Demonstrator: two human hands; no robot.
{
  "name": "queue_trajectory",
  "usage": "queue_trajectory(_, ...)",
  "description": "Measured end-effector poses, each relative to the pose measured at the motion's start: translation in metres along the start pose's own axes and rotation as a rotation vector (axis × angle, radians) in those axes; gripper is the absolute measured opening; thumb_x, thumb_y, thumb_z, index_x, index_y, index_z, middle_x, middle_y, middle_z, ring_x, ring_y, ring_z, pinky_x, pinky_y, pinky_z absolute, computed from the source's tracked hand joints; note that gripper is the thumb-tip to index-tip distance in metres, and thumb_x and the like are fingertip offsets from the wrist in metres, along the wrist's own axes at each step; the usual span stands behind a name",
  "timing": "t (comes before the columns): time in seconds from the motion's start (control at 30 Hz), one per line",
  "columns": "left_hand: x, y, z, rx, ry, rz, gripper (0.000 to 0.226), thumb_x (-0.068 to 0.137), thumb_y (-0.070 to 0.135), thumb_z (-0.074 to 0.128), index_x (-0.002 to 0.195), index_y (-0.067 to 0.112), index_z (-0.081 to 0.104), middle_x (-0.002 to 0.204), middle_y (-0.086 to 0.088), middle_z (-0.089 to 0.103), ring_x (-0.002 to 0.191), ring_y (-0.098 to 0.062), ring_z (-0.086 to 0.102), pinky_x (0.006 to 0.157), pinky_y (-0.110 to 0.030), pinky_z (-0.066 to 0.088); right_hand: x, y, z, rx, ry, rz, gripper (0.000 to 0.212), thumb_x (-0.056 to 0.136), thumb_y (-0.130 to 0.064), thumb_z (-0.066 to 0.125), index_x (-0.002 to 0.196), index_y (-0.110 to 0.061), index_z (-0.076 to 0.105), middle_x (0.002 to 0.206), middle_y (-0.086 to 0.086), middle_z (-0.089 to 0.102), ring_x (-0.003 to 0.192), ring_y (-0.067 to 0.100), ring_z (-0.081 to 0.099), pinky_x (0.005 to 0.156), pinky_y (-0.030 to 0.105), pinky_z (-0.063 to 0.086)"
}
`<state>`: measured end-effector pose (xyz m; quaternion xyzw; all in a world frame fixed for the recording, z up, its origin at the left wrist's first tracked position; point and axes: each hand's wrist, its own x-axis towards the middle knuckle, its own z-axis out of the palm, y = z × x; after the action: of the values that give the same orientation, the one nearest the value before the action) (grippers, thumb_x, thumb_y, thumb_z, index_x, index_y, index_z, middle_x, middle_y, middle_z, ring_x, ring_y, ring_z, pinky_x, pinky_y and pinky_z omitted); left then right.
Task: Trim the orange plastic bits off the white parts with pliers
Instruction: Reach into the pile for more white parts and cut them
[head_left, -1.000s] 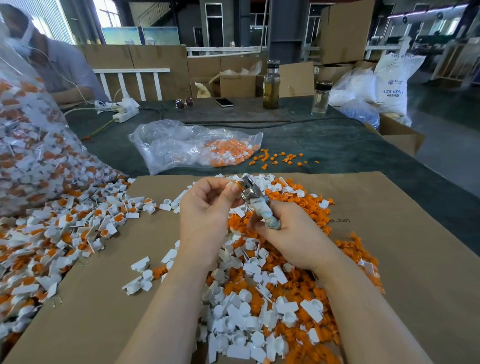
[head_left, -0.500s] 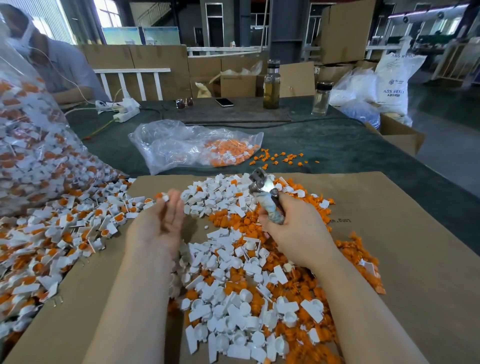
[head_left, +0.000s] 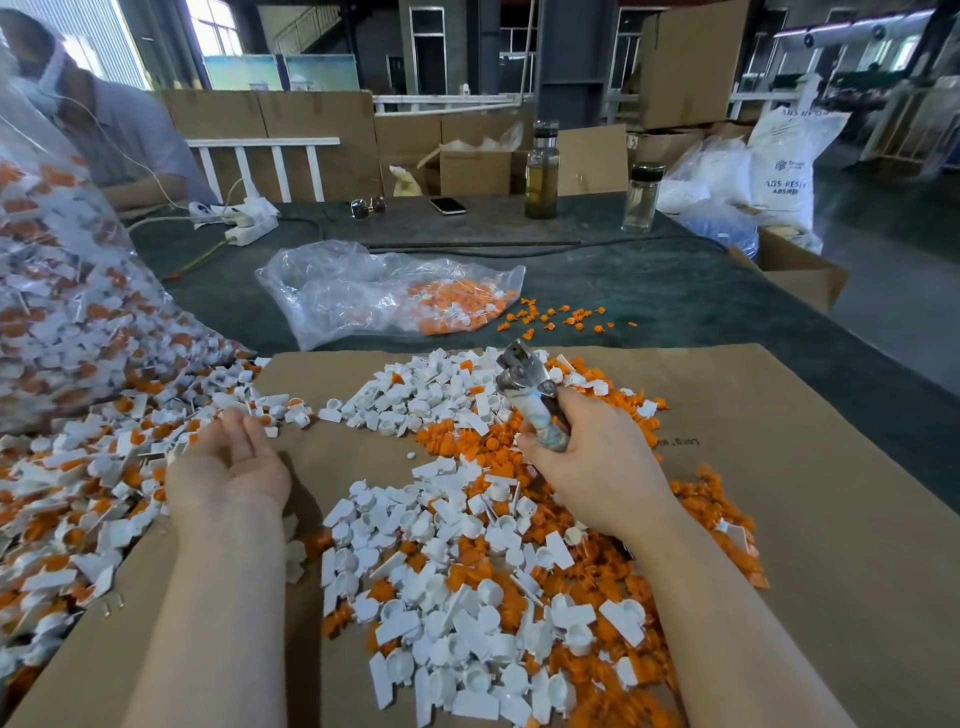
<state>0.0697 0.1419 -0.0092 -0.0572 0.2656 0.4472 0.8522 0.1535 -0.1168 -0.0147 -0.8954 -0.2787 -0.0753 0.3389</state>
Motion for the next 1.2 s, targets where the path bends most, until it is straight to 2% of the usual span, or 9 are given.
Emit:
queue_trajectory(0.1, -0.009, -0.004, -0.001, 0.053, -0.088, -0.087, 0.045, 0.095, 0.009, 0.061, 0.138, 0.008, 0.048, 0.111, -0.015, 0.068, 0.081, -0.016, 0.075, 0.066, -0.027, 0.061, 0.0, 0.0, 0.001, 0.007, 0.006, -0.018, 0.017, 0.089, -0.04, 0.062, 0.082, -0.035, 0.048, 0.069, -0.014, 0.053, 0.061, 0.007, 0.051, 0.051, 0.022, 0.031)
queue_trajectory(0.2, -0.029, -0.018, 0.0, 0.594, -0.35, -0.18, 0.042, 0.08, 0.016, 0.077, 0.12, 0.011, 0.064, 0.103, -0.004, 0.072, 0.064, -0.006, 0.065, 0.059, -0.019, 0.054, 0.0, -0.002, 0.002, 0.016, -0.009, -0.032, 0.014, 0.088, -0.039, 0.063, 0.085, -0.033, 0.05, 0.071, -0.015, 0.053, 0.064, 0.007, 0.051, 0.054, 0.022, 0.034)
queue_trajectory(0.3, -0.05, -0.037, 0.001, 1.225, -0.797, -0.243, 0.05, 0.062, 0.027, 0.088, 0.11, 0.024, 0.075, 0.088, 0.009, 0.07, 0.076, -0.007, 0.06, 0.072, -0.023, 0.051, 0.001, -0.003, 0.002, 0.006, -0.022, -0.048, 0.016, 0.087, -0.04, 0.064, 0.089, -0.031, 0.051, 0.072, -0.015, 0.053, 0.064, 0.005, 0.051, 0.053, 0.021, 0.032)
queue_trajectory(0.43, -0.071, -0.062, -0.01, 1.45, -1.06, -0.347, 0.056, 0.052, 0.015, 0.092, 0.105, 0.016, 0.074, 0.106, -0.006, 0.071, 0.088, -0.016, 0.068, 0.077, -0.026, 0.056, 0.0, -0.006, 0.001, 0.047, -0.05, -0.104, 0.018, 0.084, -0.034, 0.065, 0.086, -0.031, 0.047, 0.071, -0.013, 0.052, 0.061, 0.005, 0.05, 0.051, 0.021, 0.034)
queue_trajectory(0.57, -0.075, -0.073, -0.016, 1.298, -1.09, -0.302, 0.037, 0.058, 0.009, 0.084, 0.094, 0.009, 0.074, 0.095, -0.013, 0.075, 0.085, -0.02, 0.071, 0.072, -0.023, 0.056, 0.001, -0.01, 0.001, 0.129, -0.088, -0.108, 0.021, 0.08, -0.027, 0.068, 0.092, -0.023, 0.05, 0.079, -0.008, 0.058, 0.068, 0.011, 0.055, 0.058, 0.035, 0.049)
queue_trajectory(0.7, -0.073, -0.072, -0.017, 1.24, -1.08, -0.261, 0.032, 0.059, 0.008, 0.082, 0.089, 0.008, 0.074, 0.088, -0.012, 0.075, 0.081, -0.021, 0.072, 0.069, -0.022, 0.056, 0.002, -0.009, -0.001, 0.135, -0.111, -0.133, 0.032, 0.079, -0.034, 0.069, 0.102, -0.024, 0.049, 0.09, -0.008, 0.057, 0.079, 0.01, 0.056, 0.066, 0.032, 0.05)
queue_trajectory(0.9, -0.071, -0.073, -0.016, 1.196, -1.02, -0.167, 0.025, 0.055, 0.019, 0.085, 0.08, 0.023, 0.08, 0.087, -0.004, 0.077, 0.082, -0.014, 0.073, 0.068, -0.017, 0.054, 0.0, -0.01, -0.003, 0.214, -0.198, -0.107, 0.059, 0.08, -0.035, 0.054, 0.137, -0.039, 0.039, 0.126, -0.012, 0.056, 0.113, 0.01, 0.054, 0.095, 0.041, 0.047)
queue_trajectory(1.1, -0.054, -0.059, -0.01, 1.611, -1.03, -0.07, 0.052, 0.037, 0.043, 0.097, 0.085, 0.037, 0.077, 0.09, 0.008, 0.072, 0.077, -0.008, 0.067, 0.068, -0.022, 0.053, -0.002, -0.008, 0.006, 0.02, -0.029, -0.091, 0.032, 0.094, -0.034, 0.05, 0.126, -0.037, 0.049, 0.102, -0.014, 0.064, 0.085, 0.007, 0.059, 0.071, 0.032, 0.053)
queue_trajectory(1.2, -0.042, -0.041, -0.008, 1.973, -1.125, -0.103, 0.07, 0.036, 0.055, 0.091, 0.102, 0.042, 0.072, 0.107, 0.016, 0.069, 0.103, -0.006, 0.064, 0.083, -0.024, 0.049, 0.004, -0.005, 0.008, -0.062, -0.012, -0.023, 0.029, 0.09, -0.031, 0.057, 0.119, -0.028, 0.059, 0.094, -0.011, 0.064, 0.08, 0.01, 0.058, 0.064, 0.027, 0.048)
